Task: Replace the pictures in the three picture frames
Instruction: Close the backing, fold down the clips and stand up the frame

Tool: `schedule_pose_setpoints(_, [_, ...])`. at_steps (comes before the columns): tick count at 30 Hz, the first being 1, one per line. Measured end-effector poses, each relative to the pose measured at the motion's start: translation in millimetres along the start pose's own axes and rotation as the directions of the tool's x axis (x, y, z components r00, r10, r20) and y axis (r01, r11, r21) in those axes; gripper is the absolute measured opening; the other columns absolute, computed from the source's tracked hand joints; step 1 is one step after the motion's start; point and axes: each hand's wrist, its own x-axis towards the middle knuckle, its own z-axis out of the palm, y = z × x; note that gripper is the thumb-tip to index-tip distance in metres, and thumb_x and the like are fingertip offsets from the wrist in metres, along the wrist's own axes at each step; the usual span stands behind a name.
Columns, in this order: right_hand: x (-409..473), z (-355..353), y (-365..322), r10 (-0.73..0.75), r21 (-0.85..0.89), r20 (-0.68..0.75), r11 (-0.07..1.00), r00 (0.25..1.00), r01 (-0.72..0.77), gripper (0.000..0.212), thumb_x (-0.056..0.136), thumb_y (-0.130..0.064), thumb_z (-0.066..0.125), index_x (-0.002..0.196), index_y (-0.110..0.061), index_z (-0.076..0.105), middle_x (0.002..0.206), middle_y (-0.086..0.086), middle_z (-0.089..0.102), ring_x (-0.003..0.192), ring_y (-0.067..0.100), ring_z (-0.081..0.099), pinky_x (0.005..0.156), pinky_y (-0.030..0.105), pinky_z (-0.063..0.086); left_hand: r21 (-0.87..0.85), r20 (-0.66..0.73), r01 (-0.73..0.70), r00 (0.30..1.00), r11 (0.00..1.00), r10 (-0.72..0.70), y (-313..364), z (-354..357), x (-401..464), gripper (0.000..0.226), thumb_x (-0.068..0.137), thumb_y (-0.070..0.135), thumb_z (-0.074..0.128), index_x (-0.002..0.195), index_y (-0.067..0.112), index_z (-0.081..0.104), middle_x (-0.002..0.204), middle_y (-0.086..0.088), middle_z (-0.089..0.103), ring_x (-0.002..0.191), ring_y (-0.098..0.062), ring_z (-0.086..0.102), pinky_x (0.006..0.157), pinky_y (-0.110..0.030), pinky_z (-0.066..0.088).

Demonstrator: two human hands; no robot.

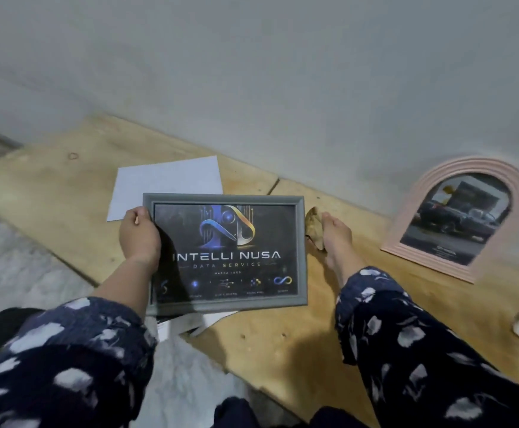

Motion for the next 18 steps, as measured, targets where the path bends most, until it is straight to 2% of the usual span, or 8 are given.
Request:
schedule_pose_setpoints(3, [11.5,41.5,8.5,0.079,0.059,0.083,0.995,0.993,-0.084,0.027,0.099,-0.02,0.046,0.123,-0.017,0.058,0.117,0.01,0.064,0.097,0.026,0.063,0.076,0.035,0.056,-0.029,-0.103,-0.007,0.995,1.0,0.004,2.2,-25.6,28.3,0.029,0.1,0.02,0.038,0.108,0.003,0.061,0.109,-0.017,0.06,0.101,-0.027,0.053,0.081,-0.032,0.038])
schedule_pose_setpoints(5, [14.0,70.3,15.0,0.133,0.078,0.123,0.987,0.983,-0.144,0.033,0.099,-0.013,0.041,0.127,-0.018,0.056,0.121,0.012,0.062,0.095,0.027,0.062,0.073,0.034,0.055,-0.042,-0.163,-0.01,0.987,0.999,0.003,2.4,-44.2,50.5,0.031,0.101,0.02,0.038,0.114,0.002,0.06,0.117,-0.019,0.06,0.098,-0.027,0.053,0.077,-0.029,0.036])
schedule_pose_setpoints(7, [11.9,92.4,23.1,0.172,0.075,0.174,0.979,0.97,-0.188,0.04,0.098,-0.008,0.034,0.131,-0.02,0.054,0.128,0.013,0.056,0.104,0.03,0.059,0.086,0.041,0.053,-0.048,-0.196,-0.018,0.981,0.999,0.008,2.2,-58.2,67.8,0.031,0.102,0.02,0.037,0.114,0.001,0.059,0.118,-0.021,0.06,0.091,-0.019,0.047,0.074,-0.026,0.034])
schedule_pose_setpoints(9, [5.6,111.0,30.7,0.21,-0.021,0.213,0.977,0.954,-0.211,0.045,0.1,-0.004,0.029,0.138,-0.021,0.047,0.132,0.011,0.047,0.112,0.033,0.051,0.099,0.047,0.047,-0.049,-0.226,-0.016,0.974,0.999,0.004,1.2,-69.8,82.1,0.032,0.102,0.021,0.038,0.115,0.002,0.059,0.119,-0.02,0.06,0.092,-0.019,0.047,0.079,-0.029,0.037])
schedule_pose_setpoints(12, [4.0,126.2,42.6,0.227,-0.166,0.188,0.966,0.956,-0.197,0.048,0.098,-0.001,0.029,0.138,-0.022,0.047,0.137,0.008,0.044,0.117,0.03,0.048,0.096,0.046,0.05,-0.042,-0.231,-0.008,0.973,0.999,-0.002,-2.0,-75.9,97.8,0.032,0.102,0.022,0.038,0.116,0.003,0.06,0.121,-0.019,0.06,0.108,-0.029,0.053,0.087,-0.03,0.039])
schedule_pose_setpoints(15, [13.8,127.3,40.5,0.076,-0.414,0.174,0.91,0.982,0.003,0.042,0.094,-0.005,0.035,0.125,-0.021,0.058,0.129,0.007,0.056,0.112,0.029,0.055,0.092,0.045,0.052,-0.045,-0.201,0.005,0.98,0.999,-0.014,0.1,-69.1,107.0,0.032,0.102,0.023,0.038,0.117,0.004,0.059,0.121,-0.018,0.06,0.112,-0.031,0.053,0.087,-0.031,0.04])
schedule_pose_setpoints(17, [18.8,120.7,28.0,-0.061,-0.651,0.171,0.742,0.983,0.16,0.033,0.093,-0.015,0.041,0.114,-0.017,0.066,0.122,0.009,0.063,0.109,0.031,0.057,0.096,0.04,0.048,-0.043,-0.178,0.007,0.984,0.999,-0.014,5.6,-58.2,109.5,0.032,0.102,0.023,0.038,0.116,0.005,0.06,0.121,-0.018,0.06,0.11,-0.03,0.053,0.086,-0.03,0.04])
schedule_pose_setpoints(18, [20.2,118.1,18.0,-0.097,-0.685,0.152,0.707,0.984,0.176,0.033,0.095,-0.019,0.04,0.113,-0.016,0.067,0.122,0.009,0.064,0.11,0.031,0.057,0.097,0.037,0.045,-0.042,-0.159,-0.005,0.987,0.999,-0.002,10.2,-50.5,109.5,0.032,0.102,0.023,0.038,0.116,0.005,0.06,0.12,-0.018,0.06,0.107,-0.029,0.053,0.085,-0.03,0.04])
